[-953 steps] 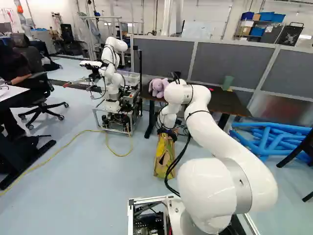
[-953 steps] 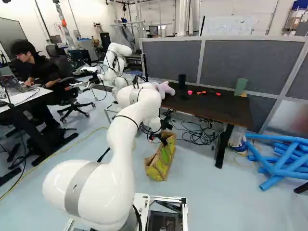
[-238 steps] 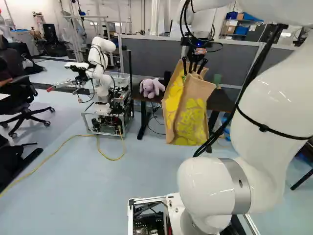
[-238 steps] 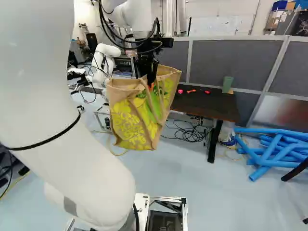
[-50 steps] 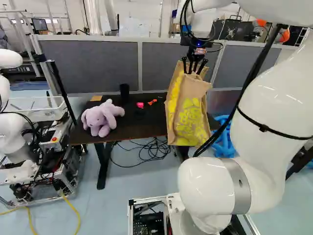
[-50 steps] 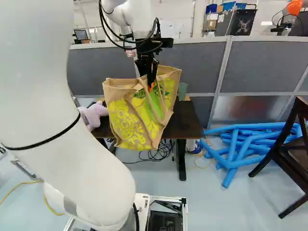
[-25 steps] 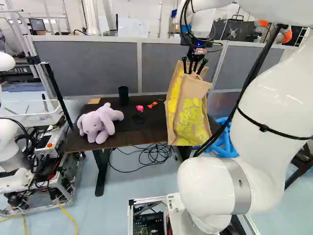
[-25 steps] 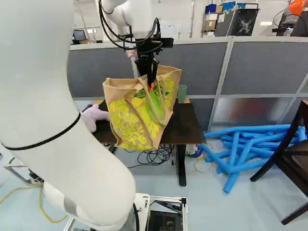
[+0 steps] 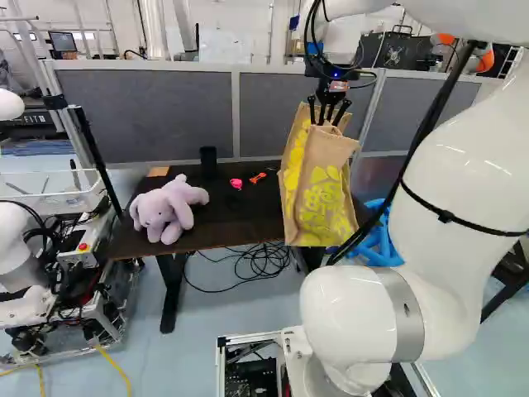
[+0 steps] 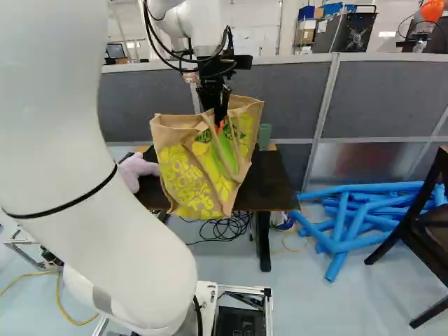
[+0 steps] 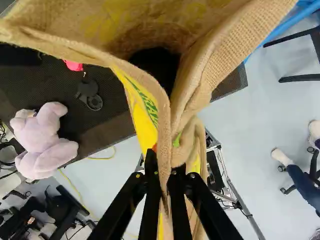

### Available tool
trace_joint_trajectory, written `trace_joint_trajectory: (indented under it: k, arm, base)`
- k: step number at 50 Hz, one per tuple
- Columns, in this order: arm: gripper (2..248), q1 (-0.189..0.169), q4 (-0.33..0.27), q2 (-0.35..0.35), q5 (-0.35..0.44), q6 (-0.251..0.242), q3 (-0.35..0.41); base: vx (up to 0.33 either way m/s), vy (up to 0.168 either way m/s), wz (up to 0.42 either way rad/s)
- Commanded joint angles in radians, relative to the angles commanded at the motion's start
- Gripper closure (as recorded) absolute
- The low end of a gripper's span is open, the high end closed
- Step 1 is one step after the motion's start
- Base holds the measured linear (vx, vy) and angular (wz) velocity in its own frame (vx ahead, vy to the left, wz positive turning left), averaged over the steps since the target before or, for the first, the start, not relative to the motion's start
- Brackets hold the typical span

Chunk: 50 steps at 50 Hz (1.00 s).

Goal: Pick up the bag on the ground and place it on the table

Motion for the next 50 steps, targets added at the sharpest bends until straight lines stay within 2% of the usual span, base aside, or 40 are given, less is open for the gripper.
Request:
trace_joint_trajectory:
  k: [5, 11, 45, 50]
  arm:
    - [226, 0.000, 0.000, 0.000, 0.000, 0.002, 0.000]
    - [226, 0.000, 0.000, 0.000, 0.000, 0.040, 0.000]
    - [226, 0.000, 0.000, 0.000, 0.000, 0.389, 0.000]
    - [226, 0.000, 0.000, 0.000, 0.000, 0.417, 0.000]
  base:
    - [0.000, 0.000, 0.000]
    - [0.000, 0.000, 0.000]
    - [0.000, 0.000, 0.000]
    - [0.000, 0.000, 0.000]
